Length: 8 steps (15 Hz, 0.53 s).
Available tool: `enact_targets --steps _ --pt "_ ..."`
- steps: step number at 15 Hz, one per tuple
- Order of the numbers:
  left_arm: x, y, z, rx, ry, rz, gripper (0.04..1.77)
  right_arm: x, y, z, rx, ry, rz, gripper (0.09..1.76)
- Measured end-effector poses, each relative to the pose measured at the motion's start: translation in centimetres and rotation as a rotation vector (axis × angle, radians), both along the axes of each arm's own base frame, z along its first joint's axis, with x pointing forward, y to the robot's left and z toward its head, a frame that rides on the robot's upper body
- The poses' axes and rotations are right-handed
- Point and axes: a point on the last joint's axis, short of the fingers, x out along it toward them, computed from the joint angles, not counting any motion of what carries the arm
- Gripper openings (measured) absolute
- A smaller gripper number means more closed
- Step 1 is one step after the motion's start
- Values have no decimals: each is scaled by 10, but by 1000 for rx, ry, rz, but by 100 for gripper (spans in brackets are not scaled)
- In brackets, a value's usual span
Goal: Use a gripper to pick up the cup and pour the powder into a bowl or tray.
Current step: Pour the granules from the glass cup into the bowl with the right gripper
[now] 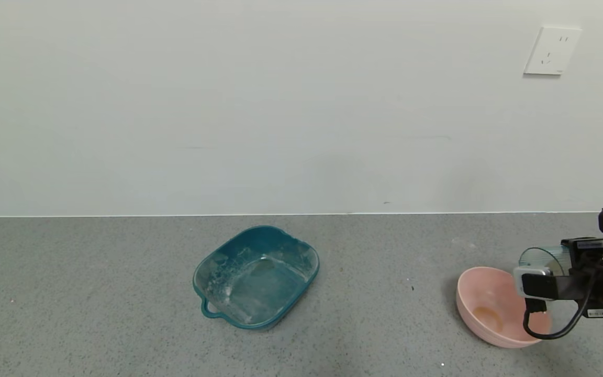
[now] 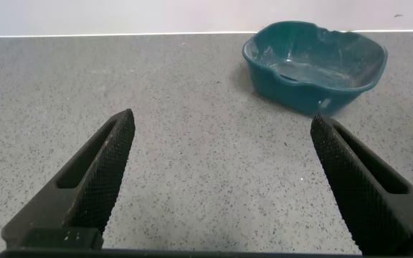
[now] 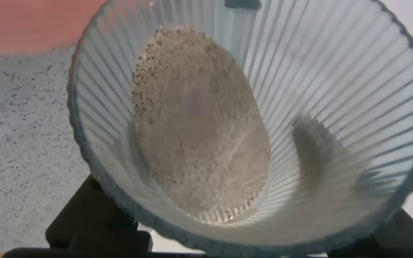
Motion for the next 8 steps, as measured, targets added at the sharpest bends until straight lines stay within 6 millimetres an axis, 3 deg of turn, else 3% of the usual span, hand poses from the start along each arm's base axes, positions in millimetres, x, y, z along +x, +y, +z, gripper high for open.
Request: enact_targets --steps 8 --pt "0 0 0 0 0 1 176 4 18 -2 -123 34 13 135"
